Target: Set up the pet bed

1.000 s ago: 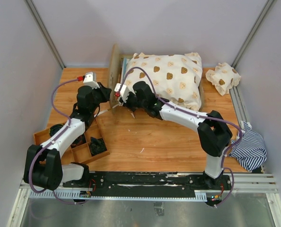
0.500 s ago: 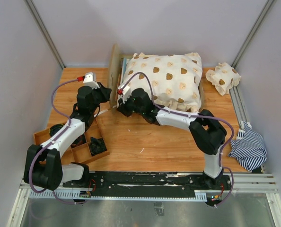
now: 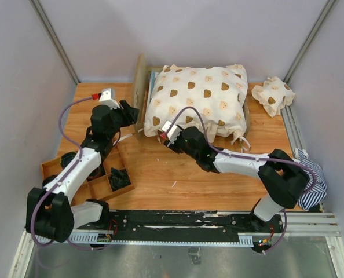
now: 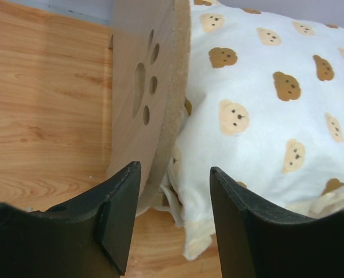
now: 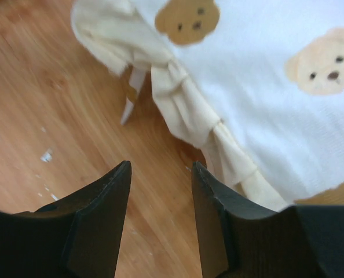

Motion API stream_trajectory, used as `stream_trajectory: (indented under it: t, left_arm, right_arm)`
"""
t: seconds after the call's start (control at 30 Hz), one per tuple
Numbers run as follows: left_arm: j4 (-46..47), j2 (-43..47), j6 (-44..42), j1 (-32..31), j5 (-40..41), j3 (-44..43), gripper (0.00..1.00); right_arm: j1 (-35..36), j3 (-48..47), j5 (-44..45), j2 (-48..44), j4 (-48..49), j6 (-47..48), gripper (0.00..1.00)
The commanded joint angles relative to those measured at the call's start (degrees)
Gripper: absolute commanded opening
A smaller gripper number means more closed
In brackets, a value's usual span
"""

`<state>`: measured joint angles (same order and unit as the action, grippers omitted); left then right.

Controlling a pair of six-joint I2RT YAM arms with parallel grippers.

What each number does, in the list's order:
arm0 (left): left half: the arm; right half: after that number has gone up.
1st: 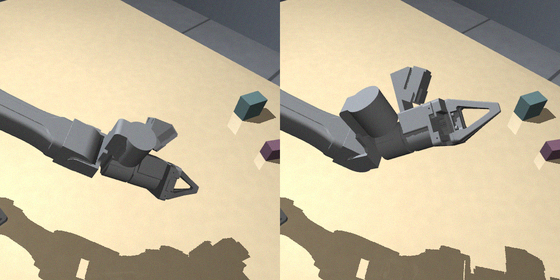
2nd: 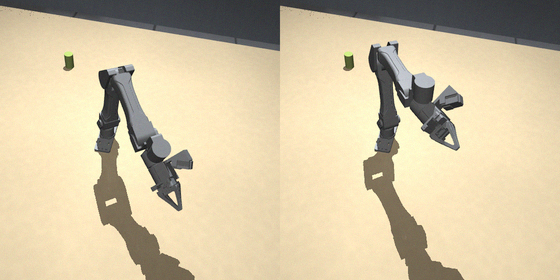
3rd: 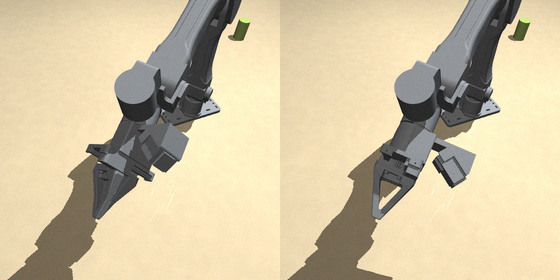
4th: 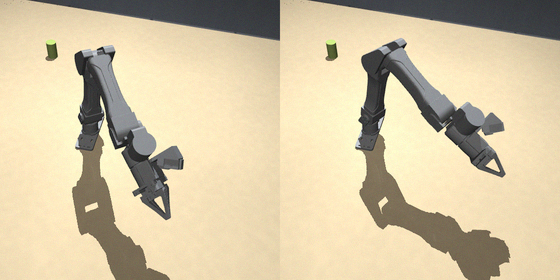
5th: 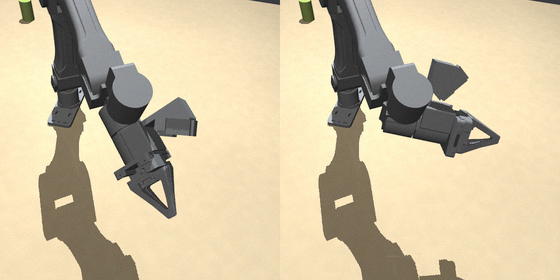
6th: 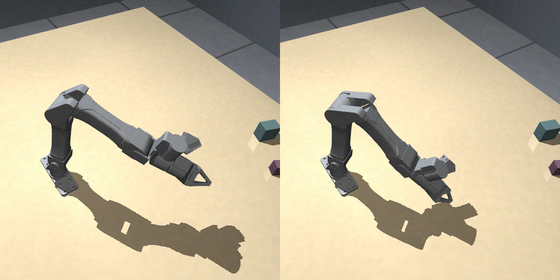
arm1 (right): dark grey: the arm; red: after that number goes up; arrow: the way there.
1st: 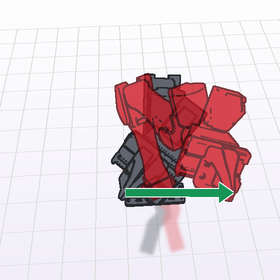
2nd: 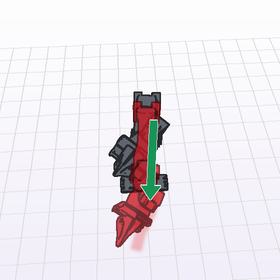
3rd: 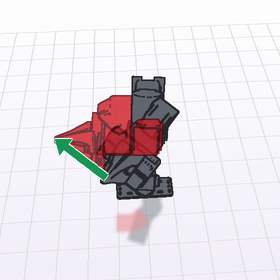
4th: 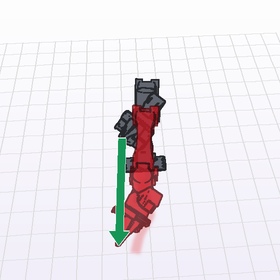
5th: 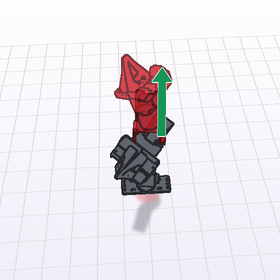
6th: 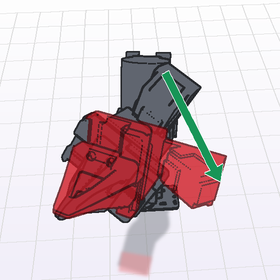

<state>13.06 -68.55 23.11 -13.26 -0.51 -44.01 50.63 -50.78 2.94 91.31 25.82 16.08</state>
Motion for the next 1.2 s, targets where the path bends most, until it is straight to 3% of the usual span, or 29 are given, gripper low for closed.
stream_trajectory:
  t: [0.0,0.1,0.3,0.57,0.63,0.77,0.8,1.03,1.17]
  left_arm:
    - [-5.87,6.18,1.52,-0.53,-3.07,-0.55,0.56]
    - [-8.81,9.26,3.17,-0.54,-6.07,2.07,0.59]
    - [-3.86,14.35,8.46,-1.95,-15.71,10.65,0.66]
    - [4.24,12.08,11.83,-7.09,-15.36,16.32,0.73]
    - [6.84,11.16,12.33,-7.60,-14.15,17.40,0.73]
    - [11.26,8.10,12.32,-7.99,-10.12,18.37,0.72]
    - [11.92,6.96,12.24,-7.98,-9.16,18.38,0.71]
    - [17.94,-0.45,12.60,-9.22,-6.61,18.16,0.68]
    - [19.60,-2.63,12.25,-10.41,-4.15,17.97,0.60]
  right_arm:
    - [0.36,5.61,7.48,1.40,10.12,17.17,0.50]
    - [0.21,7.38,8.48,3.24,17.36,25.39,0.56]
    - [-0.76,10.39,10.57,7.34,26.97,39.10,0.60]
    - [-1.64,9.73,15.14,15.07,34.89,50.97,0.59]
    - [-1.95,9.21,16.97,16.54,37.84,52.45,0.49]
    - [-2.03,10.46,15.12,15.70,39.12,52.60,0.07]
    - [-2.03,10.98,14.54,15.17,39.17,51.97,0.01]
    - [-2.75,15.01,7.69,8.52,35.72,45.75,0.00]
    - [-3.15,16.26,4.23,5.14,33.46,42.96,0.00]
